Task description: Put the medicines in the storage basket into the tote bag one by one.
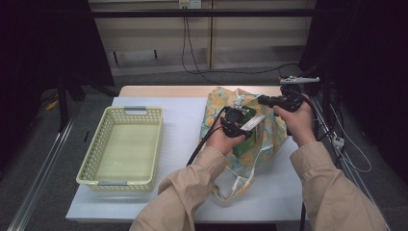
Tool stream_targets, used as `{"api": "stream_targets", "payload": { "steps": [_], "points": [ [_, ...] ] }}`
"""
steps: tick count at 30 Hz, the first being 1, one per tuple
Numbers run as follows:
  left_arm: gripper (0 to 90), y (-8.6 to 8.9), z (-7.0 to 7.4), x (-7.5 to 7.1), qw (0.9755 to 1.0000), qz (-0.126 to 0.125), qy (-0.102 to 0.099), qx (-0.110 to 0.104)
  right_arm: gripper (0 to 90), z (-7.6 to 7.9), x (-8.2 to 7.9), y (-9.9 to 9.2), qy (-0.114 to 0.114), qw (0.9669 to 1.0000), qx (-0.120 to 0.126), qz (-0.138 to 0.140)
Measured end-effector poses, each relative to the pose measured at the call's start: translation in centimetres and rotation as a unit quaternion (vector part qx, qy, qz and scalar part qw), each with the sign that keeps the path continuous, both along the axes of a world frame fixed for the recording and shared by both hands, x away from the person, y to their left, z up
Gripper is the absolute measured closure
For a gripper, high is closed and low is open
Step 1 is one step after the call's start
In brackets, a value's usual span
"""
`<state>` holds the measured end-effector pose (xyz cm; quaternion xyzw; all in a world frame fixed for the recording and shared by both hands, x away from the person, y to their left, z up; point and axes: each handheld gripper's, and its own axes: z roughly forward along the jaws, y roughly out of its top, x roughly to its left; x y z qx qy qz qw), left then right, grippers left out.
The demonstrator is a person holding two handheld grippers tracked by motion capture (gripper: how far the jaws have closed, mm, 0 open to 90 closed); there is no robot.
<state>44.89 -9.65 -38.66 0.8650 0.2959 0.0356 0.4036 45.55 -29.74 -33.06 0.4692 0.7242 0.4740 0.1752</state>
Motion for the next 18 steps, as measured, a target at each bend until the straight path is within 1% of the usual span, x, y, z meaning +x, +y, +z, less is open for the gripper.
{"api": "stream_targets", "payload": {
  "steps": [3,5,6,7,8,9,10,11,12,13,15,17,18],
  "points": [
    [62.6,-0.5,-0.2,0.3,1.0,0.007,-0.004,0.004,90.0,0.1,-0.1,-0.1,0.0,1.0,-0.003,-0.001],
    [62.6,-0.7,-0.3,0.5,0.9997,0.015,-0.009,0.017,90.0,0.1,-0.1,-0.2,0.002,1.0,-0.003,-0.002],
    [62.6,-0.8,-0.3,0.6,0.9996,0.017,-0.012,0.019,90.0,0.1,-0.2,-0.2,0.0,1.0,-0.003,-0.002],
    [62.6,-0.9,-0.4,0.6,0.9996,0.021,-0.013,0.014,90.0,0.1,-0.2,-0.2,0.001,1.0,-0.004,-0.003],
    [62.6,-0.9,-0.4,0.7,0.9995,0.023,-0.017,0.013,90.0,0.1,-0.2,-0.2,0.001,1.0,-0.004,-0.003],
    [62.6,-0.9,-0.3,0.8,0.9994,0.027,-0.015,0.016,90.0,0.1,-0.2,-0.2,0.0,1.0,-0.003,-0.004],
    [62.5,-1.0,-0.4,1.0,0.9993,0.033,-0.015,0.011,90.0,0.1,-0.2,-0.1,0.002,1.0,-0.003,-0.005],
    [62.6,-1.2,-0.6,1.1,0.999,0.039,-0.02,0.003,90.0,0.1,-0.2,-0.1,0.002,1.0,-0.005,-0.005],
    [62.5,-1.2,-0.6,1.2,0.999,0.041,-0.018,0.002,90.0,0.1,-0.3,0.0,0.002,1.0,-0.004,-0.005],
    [62.5,-1.3,-0.8,1.2,0.9989,0.043,-0.018,-0.005,90.0,0.1,-0.3,0.1,0.002,1.0,-0.004,-0.004],
    [62.4,-1.5,-0.9,1.3,0.9987,0.043,-0.023,-0.013,90.0,0.2,-0.3,0.2,0.003,1.0,-0.006,-0.003],
    [62.2,-1.6,-1.0,1.3,0.9986,0.042,-0.027,-0.015,90.0,0.3,-0.4,0.3,0.002,1.0,-0.008,-0.003],
    [61.6,-1.5,-1.1,1.3,0.9986,0.038,-0.029,-0.02,90.0,0.3,-0.4,0.3,0.002,1.0,-0.008,-0.003]
  ]
}}
